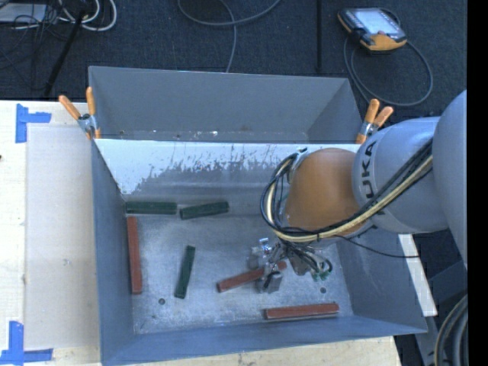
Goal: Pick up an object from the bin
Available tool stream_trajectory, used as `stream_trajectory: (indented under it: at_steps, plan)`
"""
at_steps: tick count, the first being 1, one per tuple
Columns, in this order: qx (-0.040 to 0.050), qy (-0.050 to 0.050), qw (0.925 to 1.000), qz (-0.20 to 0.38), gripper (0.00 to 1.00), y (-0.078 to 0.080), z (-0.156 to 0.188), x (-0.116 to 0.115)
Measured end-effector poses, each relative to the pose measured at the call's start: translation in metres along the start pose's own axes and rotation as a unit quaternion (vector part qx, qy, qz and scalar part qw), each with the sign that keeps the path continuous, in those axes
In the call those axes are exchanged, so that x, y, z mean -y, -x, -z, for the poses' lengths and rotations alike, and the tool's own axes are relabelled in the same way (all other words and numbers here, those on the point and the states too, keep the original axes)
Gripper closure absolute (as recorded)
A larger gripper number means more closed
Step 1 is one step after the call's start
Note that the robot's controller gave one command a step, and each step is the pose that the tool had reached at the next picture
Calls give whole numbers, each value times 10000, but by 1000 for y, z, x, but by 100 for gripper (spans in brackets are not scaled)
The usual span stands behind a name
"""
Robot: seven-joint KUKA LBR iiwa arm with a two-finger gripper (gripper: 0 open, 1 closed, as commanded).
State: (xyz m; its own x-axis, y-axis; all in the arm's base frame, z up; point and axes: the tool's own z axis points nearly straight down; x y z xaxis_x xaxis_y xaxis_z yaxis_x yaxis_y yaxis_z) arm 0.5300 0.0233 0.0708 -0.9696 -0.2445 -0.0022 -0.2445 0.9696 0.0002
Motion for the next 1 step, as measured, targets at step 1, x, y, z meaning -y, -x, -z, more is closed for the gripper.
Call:
stream_trajectory:
  at_steps: [1]
  plan:
    - [-8, 2, 9998, 191, 100, 25, 121, 39]
